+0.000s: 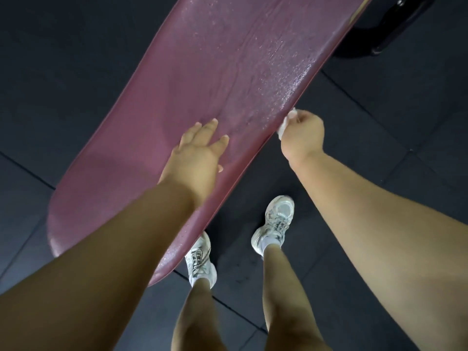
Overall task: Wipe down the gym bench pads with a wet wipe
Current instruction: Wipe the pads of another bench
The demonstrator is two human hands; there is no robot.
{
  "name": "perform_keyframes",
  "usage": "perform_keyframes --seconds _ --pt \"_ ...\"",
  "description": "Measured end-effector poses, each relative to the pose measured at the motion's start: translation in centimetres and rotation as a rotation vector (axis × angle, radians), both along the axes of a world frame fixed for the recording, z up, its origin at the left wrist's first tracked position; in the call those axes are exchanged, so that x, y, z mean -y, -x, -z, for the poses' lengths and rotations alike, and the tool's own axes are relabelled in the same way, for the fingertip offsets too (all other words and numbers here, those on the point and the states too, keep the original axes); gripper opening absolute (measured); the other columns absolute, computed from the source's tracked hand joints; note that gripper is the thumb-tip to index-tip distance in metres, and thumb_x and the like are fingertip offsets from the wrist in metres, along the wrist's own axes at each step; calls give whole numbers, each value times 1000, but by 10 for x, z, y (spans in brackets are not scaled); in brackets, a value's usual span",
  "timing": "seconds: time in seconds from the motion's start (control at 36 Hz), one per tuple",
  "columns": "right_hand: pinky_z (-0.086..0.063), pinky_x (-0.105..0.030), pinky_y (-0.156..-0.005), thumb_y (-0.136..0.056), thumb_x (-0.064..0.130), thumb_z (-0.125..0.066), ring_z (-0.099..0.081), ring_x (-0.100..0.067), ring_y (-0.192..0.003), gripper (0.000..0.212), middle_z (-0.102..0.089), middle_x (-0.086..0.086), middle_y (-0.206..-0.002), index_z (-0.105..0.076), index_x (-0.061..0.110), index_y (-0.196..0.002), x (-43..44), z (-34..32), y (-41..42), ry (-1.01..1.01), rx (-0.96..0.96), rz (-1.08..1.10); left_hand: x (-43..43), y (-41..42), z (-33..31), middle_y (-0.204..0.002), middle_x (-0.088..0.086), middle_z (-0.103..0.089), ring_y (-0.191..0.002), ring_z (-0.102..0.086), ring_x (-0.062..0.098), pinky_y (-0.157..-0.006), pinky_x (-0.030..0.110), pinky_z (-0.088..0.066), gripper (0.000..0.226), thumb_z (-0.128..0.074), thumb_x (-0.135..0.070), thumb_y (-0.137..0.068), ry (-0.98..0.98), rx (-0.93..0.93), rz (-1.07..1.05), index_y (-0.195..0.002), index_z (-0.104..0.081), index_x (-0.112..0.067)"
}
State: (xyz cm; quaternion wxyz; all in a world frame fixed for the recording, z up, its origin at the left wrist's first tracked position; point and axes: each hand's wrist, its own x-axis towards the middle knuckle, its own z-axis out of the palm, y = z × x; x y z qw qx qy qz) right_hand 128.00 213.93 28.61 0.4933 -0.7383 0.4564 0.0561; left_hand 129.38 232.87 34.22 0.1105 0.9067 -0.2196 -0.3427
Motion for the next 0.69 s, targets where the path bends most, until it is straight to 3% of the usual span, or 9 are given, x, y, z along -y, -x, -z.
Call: perform_keyframes --seconds 0.11,0.17,0.25,0.28,0.33,0.39,0.53,0.69 --pt "-36 -15 -54 -96 6 -38 -47 -11 -56 29 -53 -1 -63 -55 7 -71 -52 -1 40 63 -81 -133 -44 40 0 -159 -5 -5 -144 -3 21 -116 42 -17 55 -51 -18 -95 -21 -7 -30 -146 -32 -23" --pt "-37 -14 -54 -95 6 -40 -45 -6 -53 28 -51 2 -61 -55 9 -71 -91 0 78 -9 -183 -234 -64 59 0 -158 0 -14 -144 -12 28 -111 49 -27 55 -55 -13 -92 3 19 -16 -144 -37 -17" --pt "-36 -12 -49 -98 11 -40 -45 -2 -49 34 -52 3 -59 -53 13 -67 -145 -10 125 -148 -219 -222 -90 79 8 -152 9 -30 -138 -27 38 -98 56 -42 61 -69 -4 -81 85 53 30 -138 -46 -10" --pt "-35 -12 -48 -99 12 -40 -45 -3 -47 36 -52 3 -57 -51 15 -65 -154 -11 131 -163 -207 -203 -94 80 10 -154 7 -25 -140 -22 35 -103 53 -39 63 -68 -6 -83 89 47 57 -140 -42 -12" --pt "-38 -21 -54 -97 10 -42 -46 -8 -50 35 -53 -2 -59 -52 11 -64 -154 -4 128 -148 -193 -177 -97 75 13 -155 -7 9 -142 5 18 -118 37 -14 65 -54 -17 -95 34 -1 105 -149 -18 -25" --pt "-37 -22 -58 -95 7 -44 -47 -11 -55 33 -54 -3 -61 -52 9 -63 -138 7 113 -81 -181 -140 -97 66 15 -141 -17 34 -138 22 9 -116 28 6 64 -40 -27 -101 -39 -73 144 -149 2 -32" --pt "-28 -22 -49 -96 7 -41 -36 -10 -50 46 -39 5 -52 -36 22 -54 -93 10 66 -15 -54 34 -99 65 20 -138 -18 35 -141 21 12 -115 28 8 64 -40 -28 -100 -20 -70 148 -149 2 -33" --pt "-32 -21 -49 -97 11 -39 -40 -7 -47 43 -44 8 -52 -40 22 -56 -147 2 103 3 -44 22 -105 66 24 -149 -13 23 -144 14 17 -116 30 6 64 -46 -26 -98 57 -26 161 -150 -10 -29"
